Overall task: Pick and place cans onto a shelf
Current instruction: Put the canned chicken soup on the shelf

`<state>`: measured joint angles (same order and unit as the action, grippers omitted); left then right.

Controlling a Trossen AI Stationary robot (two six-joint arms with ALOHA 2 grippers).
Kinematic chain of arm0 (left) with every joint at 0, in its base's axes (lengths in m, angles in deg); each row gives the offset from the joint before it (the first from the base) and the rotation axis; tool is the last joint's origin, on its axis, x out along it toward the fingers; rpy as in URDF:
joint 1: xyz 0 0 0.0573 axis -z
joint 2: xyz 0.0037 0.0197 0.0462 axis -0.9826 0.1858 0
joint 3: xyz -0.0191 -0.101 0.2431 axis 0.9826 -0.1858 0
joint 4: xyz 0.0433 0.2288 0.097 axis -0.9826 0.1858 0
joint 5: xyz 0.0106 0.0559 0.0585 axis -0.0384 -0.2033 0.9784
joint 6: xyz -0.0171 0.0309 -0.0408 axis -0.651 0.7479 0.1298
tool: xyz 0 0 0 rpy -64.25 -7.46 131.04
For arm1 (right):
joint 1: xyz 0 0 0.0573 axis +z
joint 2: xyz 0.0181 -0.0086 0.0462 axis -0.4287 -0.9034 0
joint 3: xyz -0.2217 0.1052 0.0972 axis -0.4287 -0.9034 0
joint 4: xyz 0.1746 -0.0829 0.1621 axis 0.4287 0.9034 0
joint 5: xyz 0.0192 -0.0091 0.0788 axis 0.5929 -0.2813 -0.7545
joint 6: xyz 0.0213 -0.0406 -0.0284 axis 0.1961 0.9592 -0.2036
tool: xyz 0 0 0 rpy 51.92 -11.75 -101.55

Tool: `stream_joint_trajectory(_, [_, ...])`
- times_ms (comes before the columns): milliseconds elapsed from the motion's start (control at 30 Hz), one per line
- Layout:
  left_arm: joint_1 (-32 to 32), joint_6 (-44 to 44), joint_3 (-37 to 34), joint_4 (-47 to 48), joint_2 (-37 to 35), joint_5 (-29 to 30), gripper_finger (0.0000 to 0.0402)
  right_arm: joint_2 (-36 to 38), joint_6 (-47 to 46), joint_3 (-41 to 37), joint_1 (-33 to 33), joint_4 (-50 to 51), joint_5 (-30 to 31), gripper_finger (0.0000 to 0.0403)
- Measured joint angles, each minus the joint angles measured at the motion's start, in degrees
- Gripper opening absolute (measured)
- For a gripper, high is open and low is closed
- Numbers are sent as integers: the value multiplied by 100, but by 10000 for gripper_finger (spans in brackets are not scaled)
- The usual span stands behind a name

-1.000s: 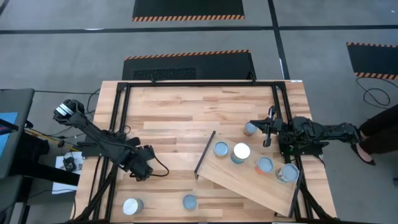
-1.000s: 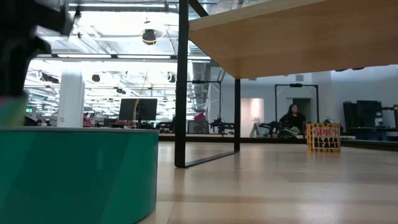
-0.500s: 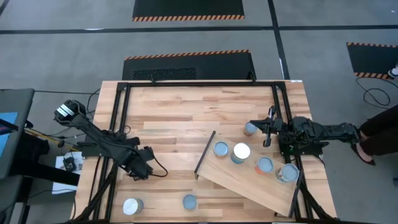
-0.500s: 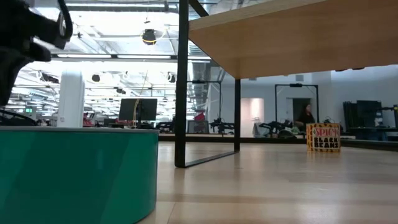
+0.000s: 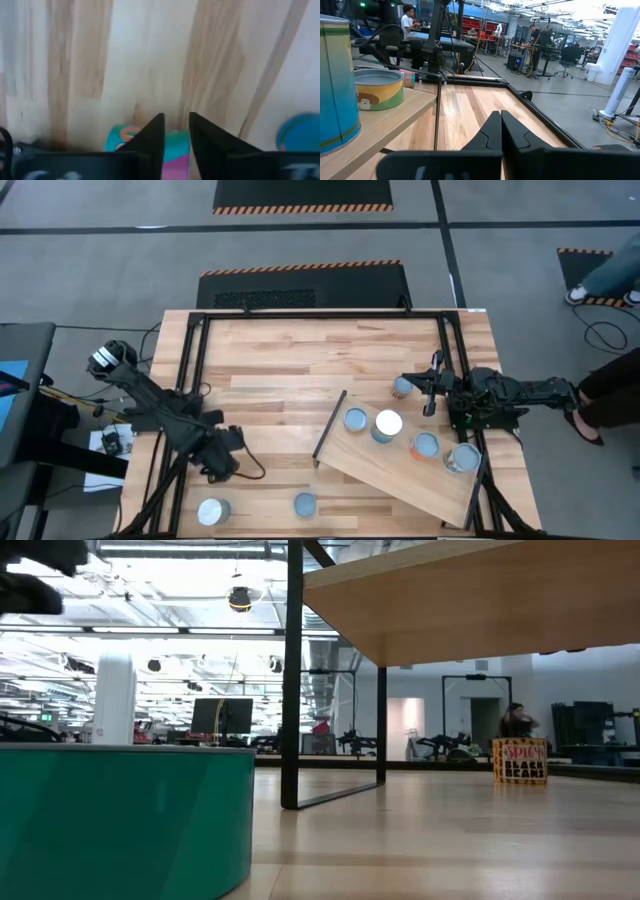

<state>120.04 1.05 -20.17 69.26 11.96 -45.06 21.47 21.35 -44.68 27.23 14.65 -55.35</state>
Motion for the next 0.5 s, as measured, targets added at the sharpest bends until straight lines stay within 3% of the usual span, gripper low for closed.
stream_joint_trajectory(267, [767,-60,2,86,857,-214,167,0,0,0,-1,4,-2,8])
stream_joint_trajectory(500, [1117,452,55,601,1758,-439,189,1,-4,0,0,5,-2,8])
